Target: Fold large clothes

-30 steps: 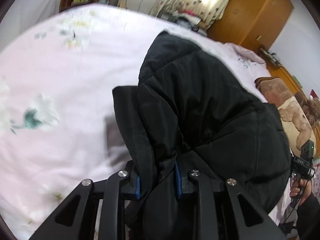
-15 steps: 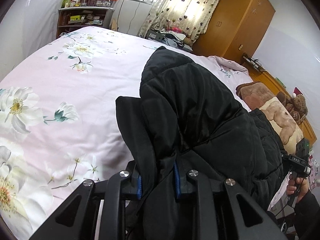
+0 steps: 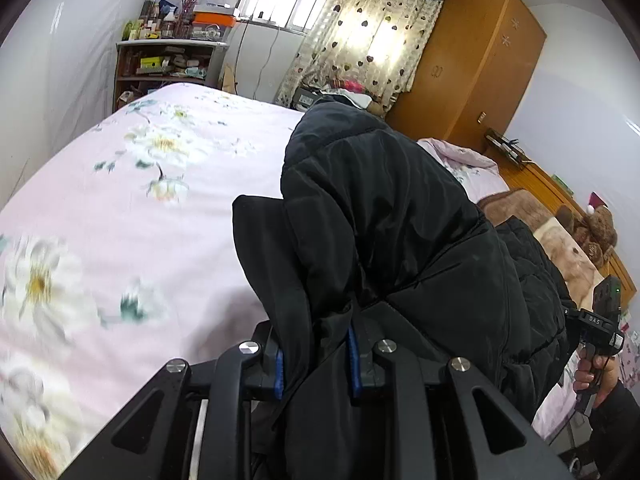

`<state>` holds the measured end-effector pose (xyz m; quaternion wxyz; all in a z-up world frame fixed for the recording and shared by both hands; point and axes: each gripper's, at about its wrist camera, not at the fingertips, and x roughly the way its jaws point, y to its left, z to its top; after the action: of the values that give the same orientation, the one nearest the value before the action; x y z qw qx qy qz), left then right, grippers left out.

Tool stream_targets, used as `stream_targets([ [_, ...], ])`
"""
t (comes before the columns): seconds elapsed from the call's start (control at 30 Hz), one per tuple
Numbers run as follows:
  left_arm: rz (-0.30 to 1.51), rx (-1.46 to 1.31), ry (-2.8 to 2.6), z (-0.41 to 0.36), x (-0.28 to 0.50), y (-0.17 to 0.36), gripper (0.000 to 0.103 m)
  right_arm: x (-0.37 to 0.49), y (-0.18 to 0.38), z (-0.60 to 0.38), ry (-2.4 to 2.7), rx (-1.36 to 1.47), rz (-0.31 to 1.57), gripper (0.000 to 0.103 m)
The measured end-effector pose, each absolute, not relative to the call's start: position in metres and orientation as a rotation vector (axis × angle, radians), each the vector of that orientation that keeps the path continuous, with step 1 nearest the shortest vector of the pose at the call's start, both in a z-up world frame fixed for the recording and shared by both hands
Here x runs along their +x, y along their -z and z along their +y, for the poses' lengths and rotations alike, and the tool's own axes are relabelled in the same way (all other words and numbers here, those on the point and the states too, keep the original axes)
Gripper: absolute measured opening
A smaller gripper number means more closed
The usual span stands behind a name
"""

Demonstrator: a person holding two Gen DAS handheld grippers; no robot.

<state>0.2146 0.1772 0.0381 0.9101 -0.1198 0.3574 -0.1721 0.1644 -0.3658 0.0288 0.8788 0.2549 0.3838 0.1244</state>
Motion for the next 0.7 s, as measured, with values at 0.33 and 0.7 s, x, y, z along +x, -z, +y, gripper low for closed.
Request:
stream_targets([
  [0.33,0.731,-0.231,0.321,0.187,0.305,-0.028,0.024,0.261,-0.016,-0.353,-0.281,0.51,0.787,0.025],
  [0.7,0.869,-0.194,0.21,0.199,0.372,0.058,0.028,0.336,0.071,-0.345,-0.221,0.545,0.918,0.035],
])
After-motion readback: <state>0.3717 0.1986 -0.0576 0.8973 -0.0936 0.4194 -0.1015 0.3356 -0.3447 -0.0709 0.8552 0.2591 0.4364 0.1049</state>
